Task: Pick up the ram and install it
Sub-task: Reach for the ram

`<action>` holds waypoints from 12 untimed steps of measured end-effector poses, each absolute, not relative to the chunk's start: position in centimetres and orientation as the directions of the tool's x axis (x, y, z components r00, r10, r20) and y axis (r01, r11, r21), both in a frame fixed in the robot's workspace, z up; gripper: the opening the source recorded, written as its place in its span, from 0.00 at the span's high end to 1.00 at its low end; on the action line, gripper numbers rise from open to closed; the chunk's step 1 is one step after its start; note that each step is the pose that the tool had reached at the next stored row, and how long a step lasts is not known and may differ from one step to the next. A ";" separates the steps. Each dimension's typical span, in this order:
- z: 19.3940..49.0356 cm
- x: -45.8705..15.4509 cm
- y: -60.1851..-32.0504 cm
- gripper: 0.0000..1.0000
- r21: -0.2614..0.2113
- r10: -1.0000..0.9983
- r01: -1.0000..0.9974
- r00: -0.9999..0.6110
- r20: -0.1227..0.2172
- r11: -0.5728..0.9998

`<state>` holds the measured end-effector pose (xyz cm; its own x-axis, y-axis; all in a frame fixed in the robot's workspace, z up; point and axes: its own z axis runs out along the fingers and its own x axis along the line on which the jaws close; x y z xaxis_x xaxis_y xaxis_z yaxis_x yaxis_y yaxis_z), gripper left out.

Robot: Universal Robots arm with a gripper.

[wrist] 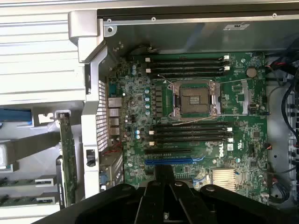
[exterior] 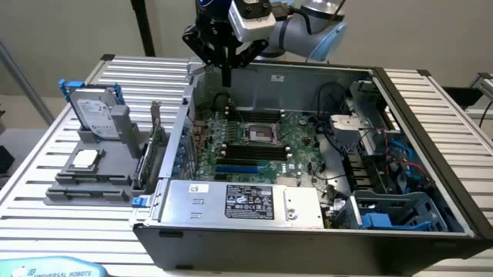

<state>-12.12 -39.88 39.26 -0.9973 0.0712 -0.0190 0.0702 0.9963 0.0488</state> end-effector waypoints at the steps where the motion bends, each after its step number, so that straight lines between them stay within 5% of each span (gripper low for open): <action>1: 39.3 -12.1 -39.9 0.89 0.049 0.071 0.070 -0.997 -0.019 0.996; 12: 39.3 -12.1 -39.9 0.89 0.049 0.071 0.070 -0.997 -0.019 0.996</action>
